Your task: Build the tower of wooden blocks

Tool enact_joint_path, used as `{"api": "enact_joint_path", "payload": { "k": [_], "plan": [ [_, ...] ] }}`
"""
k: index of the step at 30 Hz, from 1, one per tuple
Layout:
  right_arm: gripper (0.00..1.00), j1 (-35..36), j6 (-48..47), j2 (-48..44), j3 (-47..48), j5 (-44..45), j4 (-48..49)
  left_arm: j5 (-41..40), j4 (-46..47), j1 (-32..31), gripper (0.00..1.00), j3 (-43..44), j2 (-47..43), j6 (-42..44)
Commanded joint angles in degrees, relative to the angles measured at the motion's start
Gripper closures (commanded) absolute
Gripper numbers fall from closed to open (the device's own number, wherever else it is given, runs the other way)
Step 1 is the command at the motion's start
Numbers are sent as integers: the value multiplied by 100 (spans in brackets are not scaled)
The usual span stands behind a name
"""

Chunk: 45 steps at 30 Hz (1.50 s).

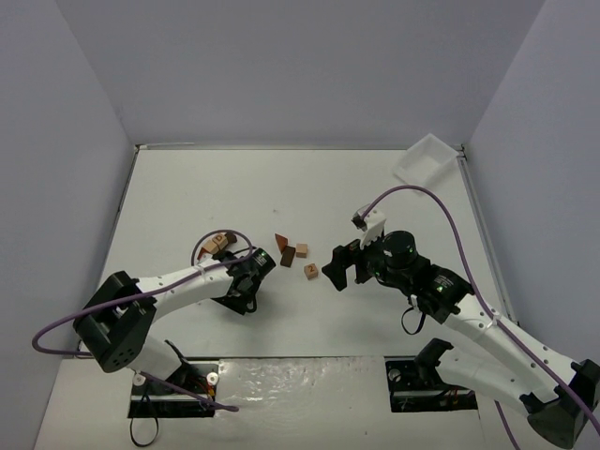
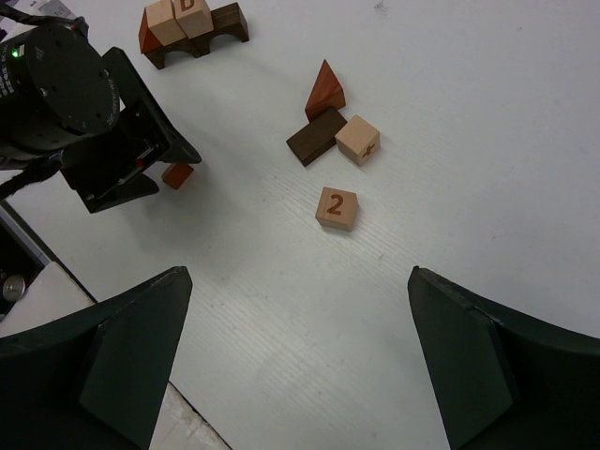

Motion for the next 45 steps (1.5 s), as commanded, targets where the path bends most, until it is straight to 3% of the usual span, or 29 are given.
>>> {"api": "enact_joint_path", "payload": {
  "k": [1,13,26,33,37,45],
  "plan": [
    [2,-23,-75,-85,10,-21,277,39,-115,95,51,304,-46,-160],
    [2,-23,-80,-78,7,41,269,353,-229,443,74,349,-60,991],
    [2,-23,-72,-70,-9,6,251,784,-458,809,76,1660,883,5753],
    [2,-23,-55,-44,-28,-29,251,434,-398,669,68,1985,1128,7652],
    [2,-23,-63,1,-11,-29,242,412,-245,548,65,2037,1339,8254],
    [2,-23,-54,61,-11,-3,194,389,-55,445,45,1896,1168,8127]
  ]
}}
